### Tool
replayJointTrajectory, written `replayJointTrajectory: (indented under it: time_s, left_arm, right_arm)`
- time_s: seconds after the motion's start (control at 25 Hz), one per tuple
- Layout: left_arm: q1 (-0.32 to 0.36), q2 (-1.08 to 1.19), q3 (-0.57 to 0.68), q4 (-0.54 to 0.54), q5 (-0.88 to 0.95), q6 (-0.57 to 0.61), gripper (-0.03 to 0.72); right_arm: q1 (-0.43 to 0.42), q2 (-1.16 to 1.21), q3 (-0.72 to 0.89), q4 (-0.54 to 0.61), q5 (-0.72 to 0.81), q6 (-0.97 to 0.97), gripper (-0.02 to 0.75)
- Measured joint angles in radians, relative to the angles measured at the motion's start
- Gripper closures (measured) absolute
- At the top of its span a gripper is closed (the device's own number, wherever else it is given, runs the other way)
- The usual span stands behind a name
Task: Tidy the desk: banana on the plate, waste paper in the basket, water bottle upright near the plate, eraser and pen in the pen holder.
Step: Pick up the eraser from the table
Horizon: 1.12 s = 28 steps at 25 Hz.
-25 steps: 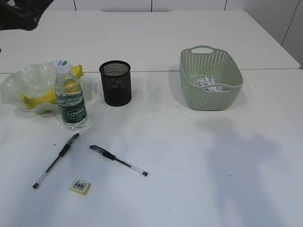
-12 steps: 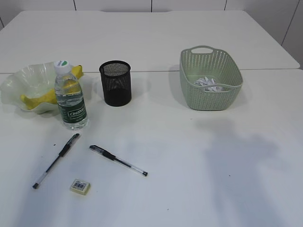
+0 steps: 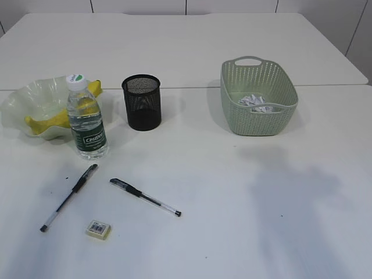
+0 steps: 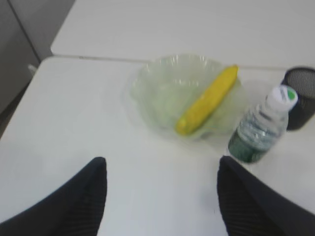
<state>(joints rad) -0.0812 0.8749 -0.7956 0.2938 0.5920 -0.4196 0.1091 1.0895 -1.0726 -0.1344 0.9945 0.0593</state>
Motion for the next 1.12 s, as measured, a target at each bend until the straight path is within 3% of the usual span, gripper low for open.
replayJointTrajectory:
  time_s: [0.16,0.4,0.68,1.12]
  left_arm:
    - [0.000,-0.002,0.000,-0.196,0.176,0.175,0.193]
    - [0.000,-0.002,0.000,-0.380,0.330,0.226,0.194]
    - [0.000,-0.004,0.000,-0.402,0.452,0.268,0.197]
    - [0.000,-0.025,0.000,-0.408,0.455,0.271,0.198]
  right_arm:
    - [0.000,0.000,0.000,0.004,0.000,0.000,0.168]
    - [0.017,0.000,0.000,0.073,0.012,-0.059,0.214]
    - [0.152,0.025,-0.042,0.087,0.063,-0.100,0.218]
    - [0.378,0.296,-0.358,0.087,0.207,-0.121,0.218]
